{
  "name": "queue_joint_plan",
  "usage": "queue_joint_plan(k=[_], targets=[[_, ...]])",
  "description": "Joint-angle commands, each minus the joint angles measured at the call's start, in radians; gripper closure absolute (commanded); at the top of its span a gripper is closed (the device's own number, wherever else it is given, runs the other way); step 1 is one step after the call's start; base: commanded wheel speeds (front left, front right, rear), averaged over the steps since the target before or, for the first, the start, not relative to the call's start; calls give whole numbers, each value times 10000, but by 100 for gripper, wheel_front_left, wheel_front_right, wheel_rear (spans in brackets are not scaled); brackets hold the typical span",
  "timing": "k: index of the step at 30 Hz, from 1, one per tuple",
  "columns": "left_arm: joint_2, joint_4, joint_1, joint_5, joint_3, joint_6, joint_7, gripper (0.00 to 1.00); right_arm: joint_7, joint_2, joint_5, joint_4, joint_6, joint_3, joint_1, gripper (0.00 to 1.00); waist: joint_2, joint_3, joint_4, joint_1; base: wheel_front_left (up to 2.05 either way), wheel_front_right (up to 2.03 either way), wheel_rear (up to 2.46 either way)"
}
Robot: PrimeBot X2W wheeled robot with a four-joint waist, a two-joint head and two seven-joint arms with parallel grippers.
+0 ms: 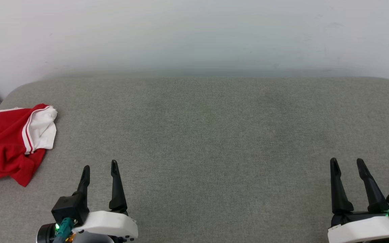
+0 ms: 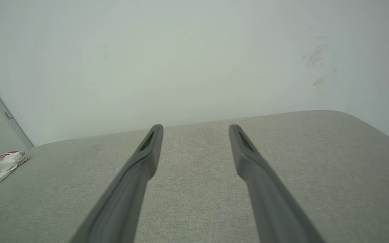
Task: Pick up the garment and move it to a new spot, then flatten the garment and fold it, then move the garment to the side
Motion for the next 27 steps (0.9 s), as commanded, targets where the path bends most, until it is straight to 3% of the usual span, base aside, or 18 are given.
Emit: queue_joint_plan(k=[1,27], targets=[[24,-79,55,207,-35,64,-94,0,-82,3,-239,-124,-3,19,92,0,0,-3,1,-1,0,0,0],[-124,109,400,2138,-153,106,-600,0,-606,8,-1743,-369,-4,180,480,0,0,-56,45,-1,0,0,0]])
